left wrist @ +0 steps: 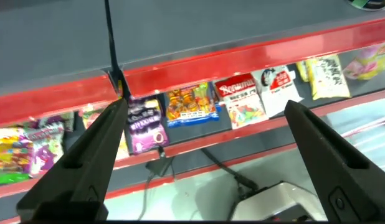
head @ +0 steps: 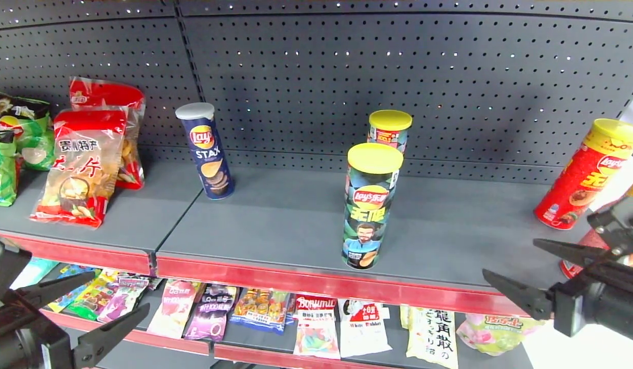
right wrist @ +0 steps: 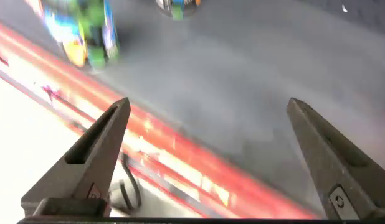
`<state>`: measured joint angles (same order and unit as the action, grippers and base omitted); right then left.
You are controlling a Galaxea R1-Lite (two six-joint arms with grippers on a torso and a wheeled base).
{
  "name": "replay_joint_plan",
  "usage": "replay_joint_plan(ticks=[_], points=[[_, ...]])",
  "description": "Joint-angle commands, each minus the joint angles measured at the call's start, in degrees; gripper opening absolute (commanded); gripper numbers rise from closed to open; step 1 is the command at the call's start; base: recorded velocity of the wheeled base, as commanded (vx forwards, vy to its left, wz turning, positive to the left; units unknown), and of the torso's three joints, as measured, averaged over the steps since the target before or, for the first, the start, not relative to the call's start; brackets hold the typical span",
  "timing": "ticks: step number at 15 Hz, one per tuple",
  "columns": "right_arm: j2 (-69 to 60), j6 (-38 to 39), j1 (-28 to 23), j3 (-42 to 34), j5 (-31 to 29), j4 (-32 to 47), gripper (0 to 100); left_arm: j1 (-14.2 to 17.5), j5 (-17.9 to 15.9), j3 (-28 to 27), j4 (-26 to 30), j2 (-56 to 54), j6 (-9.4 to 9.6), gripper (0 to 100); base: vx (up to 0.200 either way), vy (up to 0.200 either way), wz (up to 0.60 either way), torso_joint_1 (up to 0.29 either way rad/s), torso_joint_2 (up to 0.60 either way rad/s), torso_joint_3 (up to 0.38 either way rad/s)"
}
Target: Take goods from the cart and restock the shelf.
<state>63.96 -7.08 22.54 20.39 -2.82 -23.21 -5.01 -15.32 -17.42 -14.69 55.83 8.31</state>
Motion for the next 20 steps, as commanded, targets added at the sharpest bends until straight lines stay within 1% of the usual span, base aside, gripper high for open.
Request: replay_joint_plan(ticks=[1, 3, 6, 7, 10, 12, 20], points=[[-11.4, -0.9, -3.7, -2.0, -0.3, 7.0, 100, 0.0, -0.1, -1.0, -0.1, 2.4, 0.3, 100, 0.0, 0.0, 0.0, 0.0, 0.0, 0.0], [-14.0, -1.2, -5.2, -2.0, -0.3, 10.0, 100, 0.0, -0.1, -1.7, 0.0, 3.3, 0.39, 100, 0.0, 0.0, 0.0, 0.0, 0.0, 0.0], [-16.4, -2.1, -6.7, -2.4, -0.3, 11.5, 100, 0.0, -0.2, -1.7, -0.1, 4.9, 0.39, 100, 0.0, 0.0, 0.0, 0.0, 0.0, 0.0], [-16.7, -2.1, -6.8, -2.5, -0.3, 11.6, 100, 0.0, -0.2, -1.7, -0.1, 5.4, 0.56, 100, 0.0, 0.0, 0.0, 0.0, 0.0, 0.0], [-16.6, -2.0, -7.9, -2.6, -0.3, 11.6, 100, 0.0, -0.4, -1.8, -0.3, 6.4, 2.15, 100, 0.0, 0.0, 0.0, 0.0, 0.0, 0.0], [-16.8, -2.1, -8.0, -3.3, 0.3, 11.6, 100, 0.0, -0.8, -2.1, -0.3, 6.6, 2.15, 100, 0.0, 0.0, 0.0, 0.0, 0.0, 0.0], [-16.7, -2.1, -8.0, -4.0, 0.3, 11.6, 100, 0.0, -0.9, -3.1, -0.3, 7.7, 2.15, 100, 0.0, 0.0, -0.6, 0.001, 0.0, 0.004]])
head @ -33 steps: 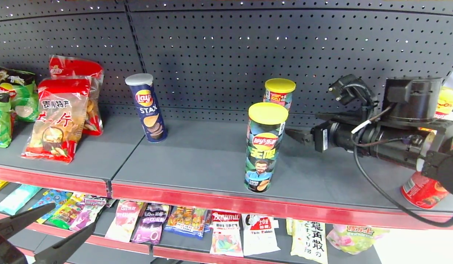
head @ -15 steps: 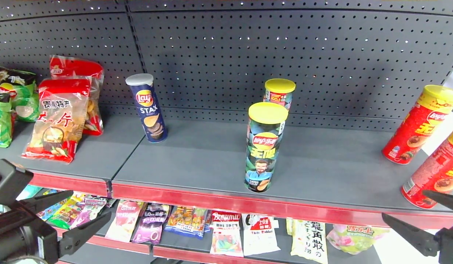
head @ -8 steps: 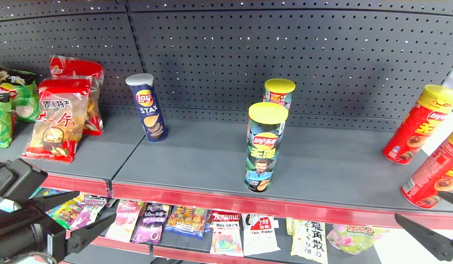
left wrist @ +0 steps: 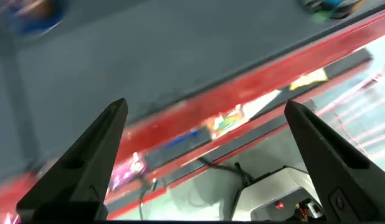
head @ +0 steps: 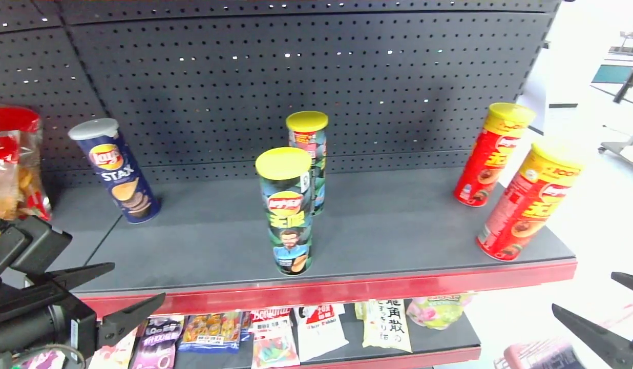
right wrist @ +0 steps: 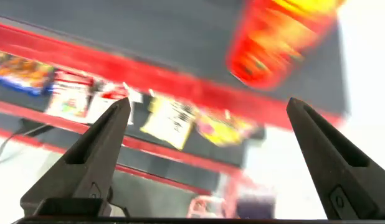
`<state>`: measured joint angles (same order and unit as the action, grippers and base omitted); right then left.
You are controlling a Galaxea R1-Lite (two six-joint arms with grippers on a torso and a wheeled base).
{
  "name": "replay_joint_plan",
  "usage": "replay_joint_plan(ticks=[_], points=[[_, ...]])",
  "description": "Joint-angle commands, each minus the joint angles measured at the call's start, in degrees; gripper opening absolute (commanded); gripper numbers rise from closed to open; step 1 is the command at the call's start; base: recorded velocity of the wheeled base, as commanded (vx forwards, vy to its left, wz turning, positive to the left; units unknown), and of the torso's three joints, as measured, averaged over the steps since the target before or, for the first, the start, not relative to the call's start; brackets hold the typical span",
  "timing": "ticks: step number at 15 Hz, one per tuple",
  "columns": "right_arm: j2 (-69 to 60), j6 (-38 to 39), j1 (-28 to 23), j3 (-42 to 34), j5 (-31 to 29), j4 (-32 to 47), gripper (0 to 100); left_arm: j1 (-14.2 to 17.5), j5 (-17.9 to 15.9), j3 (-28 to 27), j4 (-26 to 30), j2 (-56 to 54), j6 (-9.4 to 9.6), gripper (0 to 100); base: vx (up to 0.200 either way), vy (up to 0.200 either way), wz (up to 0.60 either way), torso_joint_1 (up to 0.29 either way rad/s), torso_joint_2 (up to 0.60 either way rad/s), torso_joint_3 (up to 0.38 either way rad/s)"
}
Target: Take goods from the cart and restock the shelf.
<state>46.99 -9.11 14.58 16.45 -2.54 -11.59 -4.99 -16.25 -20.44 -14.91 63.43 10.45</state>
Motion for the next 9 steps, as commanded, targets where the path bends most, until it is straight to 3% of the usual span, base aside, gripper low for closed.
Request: replay_joint_plan(ticks=[1, 3, 6, 9], points=[[0.3, 0.0, -0.2, -0.1, -0.3, 0.0, 100, -0.1, -0.1, -0.2, 0.0, 0.1, 0.01, 100, 0.0, 0.0, 0.0, 0.0, 0.0, 0.0], [0.3, 0.3, -1.7, -0.3, 0.0, 0.0, 100, -1.7, -0.4, -1.1, 0.0, 0.3, -0.16, 100, 0.0, 0.0, 0.0, 0.0, 0.0, 0.0], [-2.8, 0.5, -6.4, -2.5, 0.5, -0.2, 100, -5.2, 0.5, -2.7, 0.4, 2.4, -2.01, 100, 0.0, 0.0, 0.0, 0.0, 0.0, 0.0], [-5.9, 3.8, -6.4, -3.7, 2.1, 0.0, 100, -5.4, 5.3, -4.7, 0.2, 6.2, -5.17, 100, 0.0, 0.0, 0.0, 0.0, 0.0, 0.0]])
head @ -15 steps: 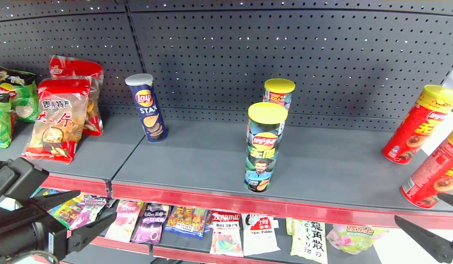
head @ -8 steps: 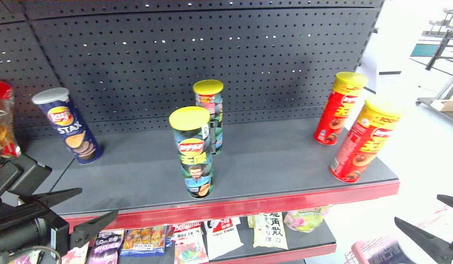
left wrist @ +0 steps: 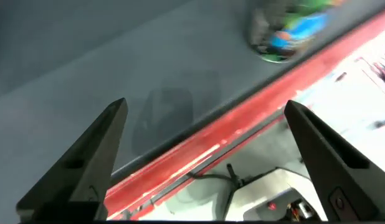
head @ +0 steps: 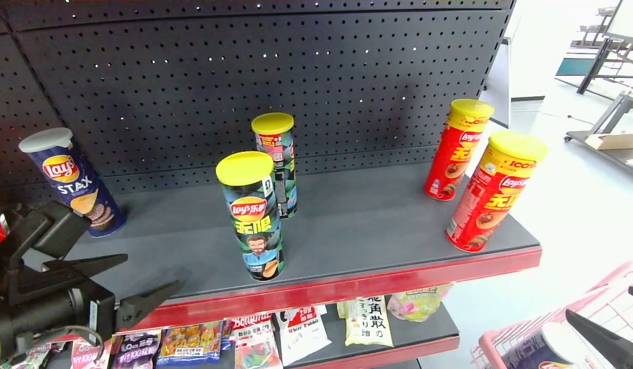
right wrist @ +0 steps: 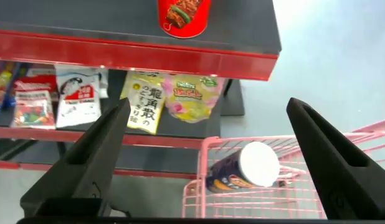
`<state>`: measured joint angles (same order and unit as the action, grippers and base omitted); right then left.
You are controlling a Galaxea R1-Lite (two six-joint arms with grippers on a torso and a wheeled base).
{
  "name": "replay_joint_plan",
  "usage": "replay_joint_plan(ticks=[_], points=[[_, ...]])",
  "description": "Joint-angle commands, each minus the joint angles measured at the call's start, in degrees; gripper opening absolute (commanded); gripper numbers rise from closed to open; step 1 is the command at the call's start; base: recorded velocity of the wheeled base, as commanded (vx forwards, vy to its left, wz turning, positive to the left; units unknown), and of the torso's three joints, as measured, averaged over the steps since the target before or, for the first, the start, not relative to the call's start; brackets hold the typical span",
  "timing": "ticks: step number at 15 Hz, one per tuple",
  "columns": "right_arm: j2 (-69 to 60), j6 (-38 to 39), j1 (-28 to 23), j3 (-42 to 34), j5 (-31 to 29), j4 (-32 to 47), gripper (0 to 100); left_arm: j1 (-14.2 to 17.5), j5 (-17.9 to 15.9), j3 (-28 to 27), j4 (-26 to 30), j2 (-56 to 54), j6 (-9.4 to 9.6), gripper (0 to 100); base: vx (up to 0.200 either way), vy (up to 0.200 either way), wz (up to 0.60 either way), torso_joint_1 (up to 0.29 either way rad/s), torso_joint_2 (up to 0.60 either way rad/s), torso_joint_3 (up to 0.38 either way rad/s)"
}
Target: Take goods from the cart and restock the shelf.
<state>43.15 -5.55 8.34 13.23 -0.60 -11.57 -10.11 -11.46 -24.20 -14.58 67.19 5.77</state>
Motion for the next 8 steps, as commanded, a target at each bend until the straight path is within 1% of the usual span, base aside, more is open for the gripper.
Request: replay_joint_plan(ticks=[1, 3, 4, 5, 6, 7, 8], points=[[-2.2, 1.0, -0.2, -0.6, 0.1, 0.0, 100, -0.6, 0.6, -1.5, -0.1, 3.4, -0.84, 100, 0.0, 0.0, 0.0, 0.0, 0.0, 0.0], [-2.2, 2.4, -0.4, -0.5, -0.1, 0.0, 100, -1.5, 2.1, -2.5, -0.4, 7.7, -0.93, 100, 0.0, 0.0, 0.0, 0.0, 0.0, 0.0], [-2.1, 2.6, -0.4, -0.5, -0.2, 0.0, 100, -3.2, 3.7, -3.4, -0.4, 10.2, -1.11, 100, 0.0, 0.0, 0.0, 0.0, 0.0, 0.0], [-2.1, 2.6, -0.4, -0.5, -0.2, 0.0, 100, -4.7, 4.9, -4.1, -0.8, 11.7, -1.72, 100, 0.0, 0.0, 0.0, 0.0, 0.0, 0.0], [-2.0, 2.6, -0.4, -0.5, -0.2, 0.0, 100, -6.0, 6.4, -4.5, -1.7, 13.1, -3.31, 100, 0.0, 0.0, 0.0, 0.0, 0.0, 0.0], [-2.0, 2.6, -0.4, -0.4, -0.2, 0.0, 100, -7.2, 8.6, -5.2, -2.9, 15.2, -5.68, 100, 0.0, 0.0, 0.0, 0.0, 0.0, 0.0], [-1.9, 2.6, -0.5, -0.4, -0.2, 0.0, 100, -7.6, 10.3, -5.7, -4.1, 17.3, -7.26, 100, 0.0, 0.0, 0.0, 0.0, 0.0, 0.0]])
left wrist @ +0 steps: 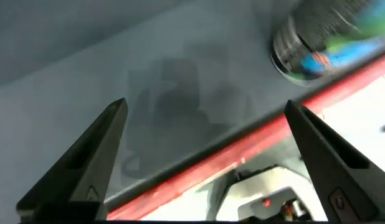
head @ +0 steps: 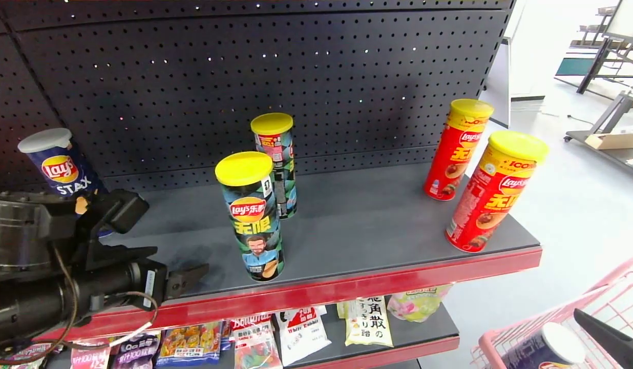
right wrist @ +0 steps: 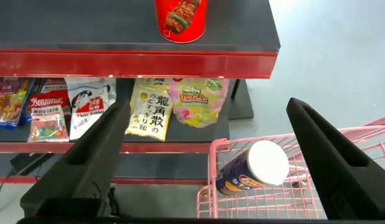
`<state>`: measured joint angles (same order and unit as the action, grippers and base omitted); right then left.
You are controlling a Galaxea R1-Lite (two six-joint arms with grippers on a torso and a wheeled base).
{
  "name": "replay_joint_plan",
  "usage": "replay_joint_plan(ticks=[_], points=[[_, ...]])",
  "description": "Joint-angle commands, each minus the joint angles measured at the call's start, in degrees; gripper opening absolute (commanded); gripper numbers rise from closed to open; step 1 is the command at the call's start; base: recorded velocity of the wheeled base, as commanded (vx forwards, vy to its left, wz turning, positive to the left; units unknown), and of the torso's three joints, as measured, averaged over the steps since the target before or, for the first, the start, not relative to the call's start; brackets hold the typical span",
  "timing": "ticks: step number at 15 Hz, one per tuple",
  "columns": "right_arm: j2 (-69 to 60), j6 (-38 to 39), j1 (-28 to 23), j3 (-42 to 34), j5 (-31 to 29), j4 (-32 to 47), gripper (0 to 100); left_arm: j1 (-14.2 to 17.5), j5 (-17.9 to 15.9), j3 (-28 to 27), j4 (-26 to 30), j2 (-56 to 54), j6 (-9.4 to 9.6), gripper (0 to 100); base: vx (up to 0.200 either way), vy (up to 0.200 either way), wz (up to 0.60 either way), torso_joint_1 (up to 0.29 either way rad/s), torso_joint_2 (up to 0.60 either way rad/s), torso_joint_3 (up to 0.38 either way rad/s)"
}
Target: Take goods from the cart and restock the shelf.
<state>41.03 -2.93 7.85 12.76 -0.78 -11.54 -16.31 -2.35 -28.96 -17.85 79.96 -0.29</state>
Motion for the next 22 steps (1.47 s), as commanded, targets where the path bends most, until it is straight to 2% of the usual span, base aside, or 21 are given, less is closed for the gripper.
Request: replay_joint_plan(ticks=[1, 5, 10, 22], points=[[0.3, 0.0, 0.1, 0.1, 0.0, -0.1, 100, -1.4, 1.9, -1.0, -1.8, 5.5, -1.64, 100, 0.0, 0.0, 0.0, 0.0, 0.0, 0.0], [0.7, 0.0, 0.1, 0.2, 0.1, -0.1, 100, -1.3, 4.3, -2.5, -3.0, 9.0, -1.73, 100, 0.0, 0.0, 0.0, 0.0, 0.0, 0.0], [0.9, 0.0, 0.1, 0.2, 0.2, -0.1, 100, -1.4, 4.2, -6.3, -3.1, 12.4, -1.73, 100, 0.0, 0.0, 0.0, 0.0, 0.0, 0.0], [1.2, -0.1, 0.1, 0.2, 0.2, -0.1, 100, -3.8, 4.3, -9.7, -3.2, 16.6, -2.52, 100, 0.0, 0.0, 0.0, 0.0, 0.0, 0.0]])
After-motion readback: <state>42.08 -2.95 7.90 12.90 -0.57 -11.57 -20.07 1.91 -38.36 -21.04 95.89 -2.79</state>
